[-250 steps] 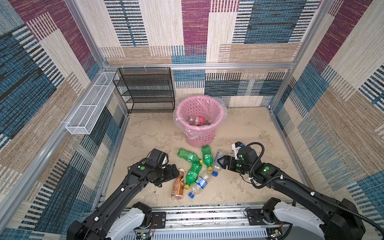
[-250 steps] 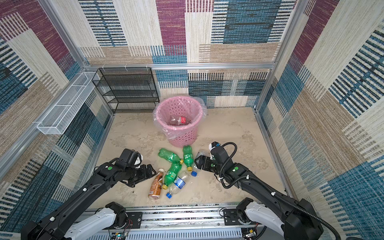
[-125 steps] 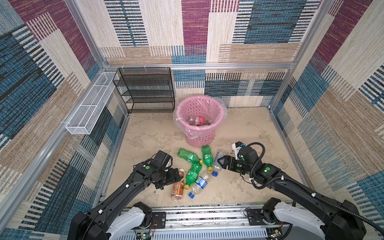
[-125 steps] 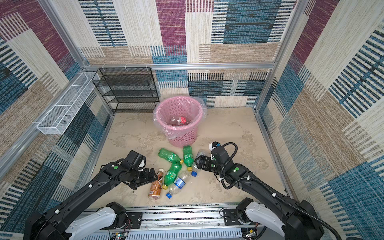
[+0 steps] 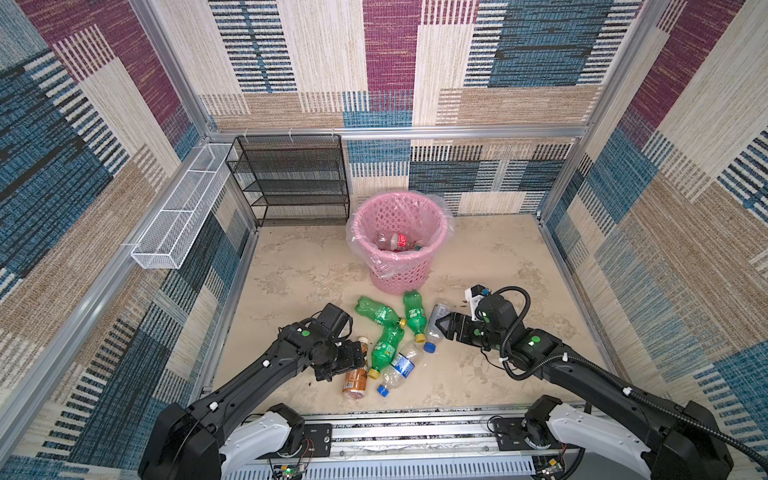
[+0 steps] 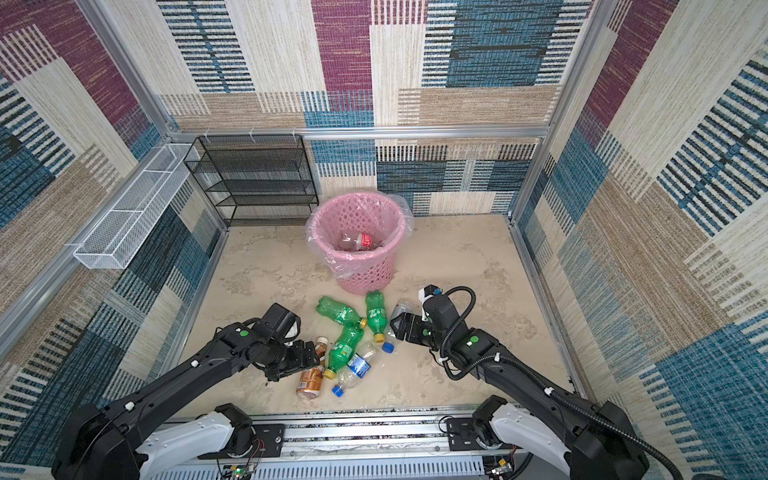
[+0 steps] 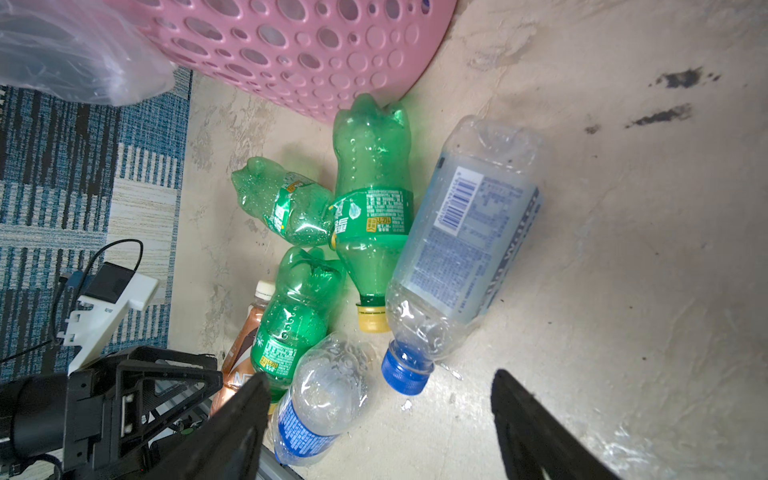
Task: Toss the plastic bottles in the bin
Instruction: 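Lower the left gripper onto the brown milk tea bottle and close it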
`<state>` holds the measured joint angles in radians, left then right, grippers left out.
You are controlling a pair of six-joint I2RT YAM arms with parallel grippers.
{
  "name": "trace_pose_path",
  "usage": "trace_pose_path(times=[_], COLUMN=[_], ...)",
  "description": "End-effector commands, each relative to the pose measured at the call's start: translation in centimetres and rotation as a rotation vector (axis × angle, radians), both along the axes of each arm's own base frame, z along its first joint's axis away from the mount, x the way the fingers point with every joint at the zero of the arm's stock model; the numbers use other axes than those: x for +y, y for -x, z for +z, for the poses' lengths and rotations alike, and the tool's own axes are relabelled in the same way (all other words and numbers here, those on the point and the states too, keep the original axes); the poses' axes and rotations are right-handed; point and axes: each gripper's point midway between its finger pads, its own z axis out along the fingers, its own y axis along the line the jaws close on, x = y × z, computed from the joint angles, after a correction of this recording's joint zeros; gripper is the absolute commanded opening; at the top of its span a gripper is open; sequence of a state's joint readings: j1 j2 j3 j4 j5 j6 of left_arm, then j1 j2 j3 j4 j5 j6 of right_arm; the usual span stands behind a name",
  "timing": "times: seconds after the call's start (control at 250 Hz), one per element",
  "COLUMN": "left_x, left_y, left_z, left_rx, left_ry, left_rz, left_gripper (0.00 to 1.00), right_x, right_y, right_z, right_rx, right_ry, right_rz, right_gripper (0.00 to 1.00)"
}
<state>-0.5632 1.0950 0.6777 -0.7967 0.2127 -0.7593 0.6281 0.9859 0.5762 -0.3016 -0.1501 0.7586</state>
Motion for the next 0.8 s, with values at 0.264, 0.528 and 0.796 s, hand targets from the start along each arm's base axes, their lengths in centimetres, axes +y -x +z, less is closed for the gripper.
trace_pose_path(times=[0.264,0.528,0.796], left_x=[-0.2,-1.0,-1.4], left_y=[0.4,1.0,1.3], left_z=[-0.8,-1.5,-2.1], left_rx=[0.025,0.046,0.059], left_ry=[-0.011,0.001,-0.007], left_rz=[-0.012,-0.023,-0.036], left_gripper=[0.85,0.82,0.76], right_x=[0.3,0.2,0.2], right_y=[-0.3,-0.3,-0.2], right_z=[0.6,0.3,0.1], right_rx=[-0.020,-0.015,-0.013], right_ry=[-0.023,-0.021,-0.022], right_rz=[0.000,-0.001,0.000], right_gripper=[0.83,0.83,0.82])
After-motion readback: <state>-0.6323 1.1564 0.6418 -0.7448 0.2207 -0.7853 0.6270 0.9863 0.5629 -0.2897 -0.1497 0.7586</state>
